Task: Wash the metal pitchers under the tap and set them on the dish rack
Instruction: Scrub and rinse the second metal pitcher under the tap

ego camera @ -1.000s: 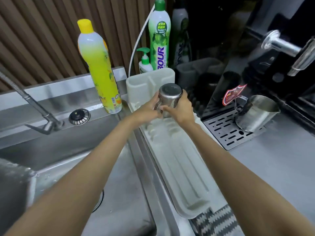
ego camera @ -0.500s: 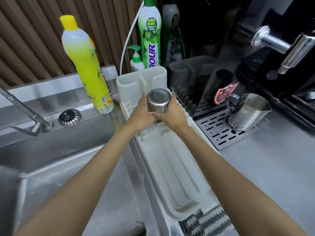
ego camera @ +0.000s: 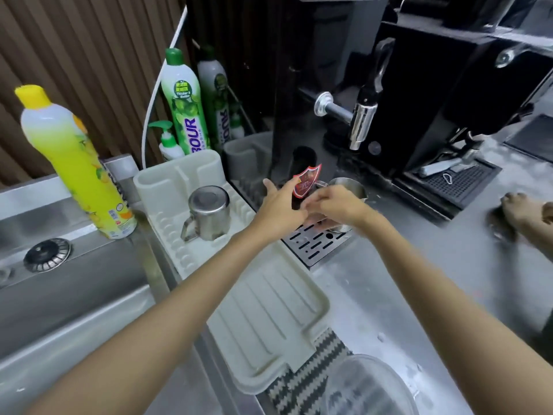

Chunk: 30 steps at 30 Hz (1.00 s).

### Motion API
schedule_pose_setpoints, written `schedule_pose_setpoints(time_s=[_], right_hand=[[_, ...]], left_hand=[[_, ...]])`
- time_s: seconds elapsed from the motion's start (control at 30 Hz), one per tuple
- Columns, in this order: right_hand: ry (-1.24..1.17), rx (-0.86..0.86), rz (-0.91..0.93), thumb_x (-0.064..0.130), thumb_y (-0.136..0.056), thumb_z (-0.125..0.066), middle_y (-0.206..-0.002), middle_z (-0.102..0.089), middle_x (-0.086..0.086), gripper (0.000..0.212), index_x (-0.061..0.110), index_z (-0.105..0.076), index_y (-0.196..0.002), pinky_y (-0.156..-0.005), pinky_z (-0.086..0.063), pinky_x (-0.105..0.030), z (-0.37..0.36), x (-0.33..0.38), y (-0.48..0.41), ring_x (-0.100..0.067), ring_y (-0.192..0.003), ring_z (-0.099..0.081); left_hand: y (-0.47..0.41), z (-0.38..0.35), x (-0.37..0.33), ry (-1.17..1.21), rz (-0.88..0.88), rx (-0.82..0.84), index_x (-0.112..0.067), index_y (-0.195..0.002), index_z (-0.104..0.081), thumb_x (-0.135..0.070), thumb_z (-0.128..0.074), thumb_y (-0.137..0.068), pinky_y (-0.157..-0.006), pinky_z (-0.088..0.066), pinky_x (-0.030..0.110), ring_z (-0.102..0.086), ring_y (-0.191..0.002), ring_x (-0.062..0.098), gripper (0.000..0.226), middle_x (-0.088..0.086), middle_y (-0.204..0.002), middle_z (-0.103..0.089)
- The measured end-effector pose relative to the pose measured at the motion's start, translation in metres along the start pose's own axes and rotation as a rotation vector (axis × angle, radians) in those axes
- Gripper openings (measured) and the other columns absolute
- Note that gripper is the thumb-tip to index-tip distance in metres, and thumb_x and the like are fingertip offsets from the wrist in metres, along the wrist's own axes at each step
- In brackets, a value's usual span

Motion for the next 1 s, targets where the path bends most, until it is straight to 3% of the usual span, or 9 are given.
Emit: schedule_pose_setpoints(time_s=[0.07,0.17,0.23,0.37,0.6,0.73,0.83,0.9,1.0], right_hand=[[-0.063,-0.158,-0.016,0.003,-0.088,-0.055,-0.086,-0.069,-0.011,0.009,0.004,-0.065,-0.087,-0.065,-0.060,-0.031,0.040,-0.015,0.007,-0.017,-0.064,-0.067],[-0.114,-0.504,-0.005,0.010,-0.083,-0.064,-0.087,-0.070,-0.015,0.008,0.004,-0.063,-0.089,-0.057,-0.060,-0.031,0.095,-0.036,0.014,-0.015,-0.053,-0.065],[-0.053,-0.593,0.010,0.026,-0.075,-0.076,-0.094,-0.065,-0.008,0.035,0.011,-0.057,-0.099,-0.074,-0.058,-0.039,0.108,-0.043,0.010,-0.019,-0.077,-0.066],[0.322,-0.469,0.014,0.046,-0.062,-0.082,-0.131,-0.044,-0.009,0.089,0.010,-0.040,-0.132,-0.100,-0.041,-0.044,0.092,-0.042,-0.014,-0.026,-0.124,-0.040],[0.354,-0.343,0.008,0.043,-0.068,-0.079,-0.140,-0.037,-0.006,0.090,0.013,-0.030,-0.138,-0.093,-0.040,-0.040,0.074,-0.051,-0.033,-0.027,-0.125,-0.044],[0.243,-0.323,0.053,0.034,-0.063,-0.084,-0.131,-0.043,-0.007,0.085,0.011,-0.038,-0.130,-0.090,-0.042,-0.034,0.079,-0.057,-0.031,-0.022,-0.116,-0.046],[0.248,-0.216,0.102,0.022,-0.063,-0.084,-0.123,-0.050,-0.007,0.076,0.012,-0.045,-0.127,-0.084,-0.040,-0.026,0.077,-0.051,-0.028,-0.018,-0.106,-0.048],[0.246,-0.122,0.122,0.019,-0.064,-0.084,-0.116,-0.056,-0.005,0.070,0.015,-0.049,-0.125,-0.085,-0.043,-0.026,0.069,-0.047,-0.023,-0.018,-0.103,-0.053],[0.258,-0.017,0.144,0.016,-0.062,-0.084,-0.114,-0.061,-0.001,0.067,0.021,-0.053,-0.121,-0.090,-0.046,-0.025,0.055,-0.035,-0.010,-0.018,-0.106,-0.056]], left_hand=[[-0.004,-0.008,-0.007,0.032,0.066,0.028,-0.029,-0.148,-0.017,-0.018,-0.051,-0.091,-0.078,-0.034,0.004,-0.038,-0.129,0.030,0.067,0.019,-0.156,0.003],[-0.011,-0.029,-0.021,0.013,0.078,0.091,-0.023,-0.149,0.002,-0.019,-0.049,-0.092,-0.098,-0.036,0.022,-0.034,-0.134,0.026,0.077,0.010,-0.158,0.001],[-0.016,-0.045,-0.033,-0.064,0.034,0.131,-0.019,-0.150,0.001,-0.016,-0.048,-0.092,-0.099,-0.034,0.028,-0.033,-0.136,0.025,0.076,0.008,-0.158,-0.011],[-0.036,-0.061,-0.044,-0.189,-0.056,0.119,-0.009,-0.149,-0.011,-0.006,-0.045,-0.091,-0.115,-0.016,0.032,-0.009,-0.146,0.022,0.067,0.007,-0.158,-0.009],[-0.056,-0.073,-0.030,-0.244,-0.048,0.128,-0.006,-0.149,-0.001,-0.001,-0.044,-0.090,-0.119,-0.010,0.039,0.006,-0.146,0.023,0.073,0.010,-0.158,0.000],[-0.056,-0.070,-0.021,-0.185,-0.045,0.091,-0.013,-0.150,-0.005,0.001,-0.048,-0.089,-0.116,-0.013,0.035,0.002,-0.146,0.020,0.076,0.008,-0.158,-0.004],[-0.056,-0.067,-0.018,-0.164,-0.078,0.092,-0.014,-0.147,-0.022,-0.008,-0.058,-0.087,-0.114,-0.021,0.031,-0.018,-0.144,0.020,0.071,0.008,-0.153,-0.026],[-0.052,-0.060,-0.015,-0.093,-0.083,0.118,-0.015,-0.141,-0.037,-0.012,-0.066,-0.083,-0.103,-0.032,0.021,-0.041,-0.131,0.016,0.065,0.002,-0.137,-0.049],[-0.031,-0.056,-0.001,0.269,0.023,0.278,-0.023,-0.136,-0.044,-0.024,-0.067,-0.084,-0.089,-0.040,0.012,-0.050,-0.116,0.005,0.057,-0.016,-0.111,-0.057]])
Point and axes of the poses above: each hand's wrist, its own y-axis away from the middle knuckle, its own z-axis out of the back of the hand, x = y × z, the point moved 10 cm from there along -y, towards the middle knuckle
